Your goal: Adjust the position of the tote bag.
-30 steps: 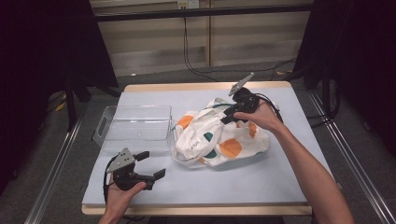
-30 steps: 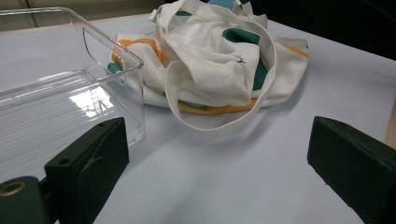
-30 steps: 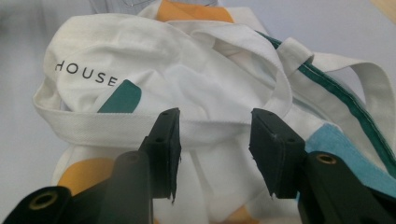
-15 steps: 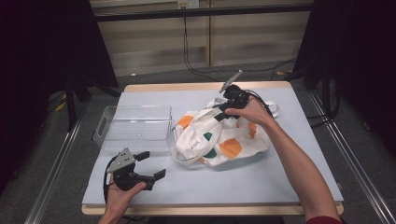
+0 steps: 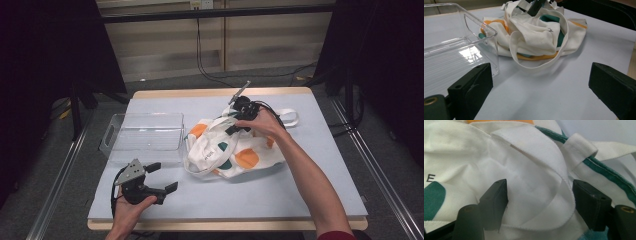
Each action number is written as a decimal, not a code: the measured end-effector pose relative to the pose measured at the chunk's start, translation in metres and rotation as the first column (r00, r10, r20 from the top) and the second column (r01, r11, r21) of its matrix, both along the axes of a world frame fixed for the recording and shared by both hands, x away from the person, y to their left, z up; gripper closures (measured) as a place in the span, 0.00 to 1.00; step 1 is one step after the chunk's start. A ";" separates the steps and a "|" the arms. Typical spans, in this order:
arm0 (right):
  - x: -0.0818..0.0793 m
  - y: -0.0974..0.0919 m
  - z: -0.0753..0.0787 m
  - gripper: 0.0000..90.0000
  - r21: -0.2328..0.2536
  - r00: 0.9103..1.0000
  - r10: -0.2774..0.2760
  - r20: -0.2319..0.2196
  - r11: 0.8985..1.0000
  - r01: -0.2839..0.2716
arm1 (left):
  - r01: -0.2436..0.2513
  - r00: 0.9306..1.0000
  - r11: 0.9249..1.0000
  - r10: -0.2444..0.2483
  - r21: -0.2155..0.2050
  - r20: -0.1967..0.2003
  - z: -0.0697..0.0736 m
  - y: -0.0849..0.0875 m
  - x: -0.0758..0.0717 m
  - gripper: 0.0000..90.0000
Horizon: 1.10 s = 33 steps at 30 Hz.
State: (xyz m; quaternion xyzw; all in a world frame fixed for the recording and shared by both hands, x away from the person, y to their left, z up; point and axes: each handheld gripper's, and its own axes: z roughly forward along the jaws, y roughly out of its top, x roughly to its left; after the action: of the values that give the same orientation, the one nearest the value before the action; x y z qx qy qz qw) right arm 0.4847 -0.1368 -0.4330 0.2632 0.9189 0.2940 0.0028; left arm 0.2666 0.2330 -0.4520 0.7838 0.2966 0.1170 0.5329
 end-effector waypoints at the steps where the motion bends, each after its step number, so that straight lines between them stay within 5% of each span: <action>1: 0.000 0.001 0.000 0.32 -0.006 1.000 -0.006 0.000 1.000 0.006 | 0.000 1.000 1.000 0.000 0.000 0.000 0.000 0.000 0.000 0.06; 8: 0.000 0.004 -0.004 0.31 -0.021 0.999 -0.028 -0.031 0.999 0.028 | 0.011 1.000 1.000 -0.011 -0.001 0.000 -0.001 -0.001 0.000 0.06; 12: 0.001 0.001 -0.004 0.47 0.016 0.998 -0.013 -0.069 1.000 0.014 | 0.015 1.000 1.000 -0.015 0.002 0.001 -0.001 -0.001 0.000 0.06; 14: -0.002 0.005 -0.008 0.69 0.026 0.997 0.016 -0.071 1.000 -0.015 | 0.016 1.000 1.000 -0.016 0.001 0.000 -0.001 -0.001 0.000 0.06; 25: -0.003 0.018 -0.015 0.92 -0.034 0.999 0.007 -0.039 0.999 -0.008 | 0.017 1.000 1.000 -0.016 0.009 -0.001 -0.001 -0.002 0.000 0.06; 31: -0.003 0.014 -0.013 0.95 -0.003 0.999 0.003 -0.036 1.000 -0.003 | 0.005 1.000 1.000 -0.005 0.022 0.004 0.000 -0.001 0.000 0.06; 33: -0.003 0.006 -0.010 0.96 0.042 0.999 -0.011 -0.034 0.999 0.013 | 0.010 1.000 1.000 -0.010 0.008 0.002 -0.001 -0.001 0.000 0.06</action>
State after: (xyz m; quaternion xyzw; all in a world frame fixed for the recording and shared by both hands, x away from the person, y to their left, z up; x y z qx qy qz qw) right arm 0.4821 -0.1306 -0.4427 0.2736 0.9108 0.3088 -0.0164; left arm 0.2670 0.2323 -0.4528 0.7875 0.2916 0.1162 0.5304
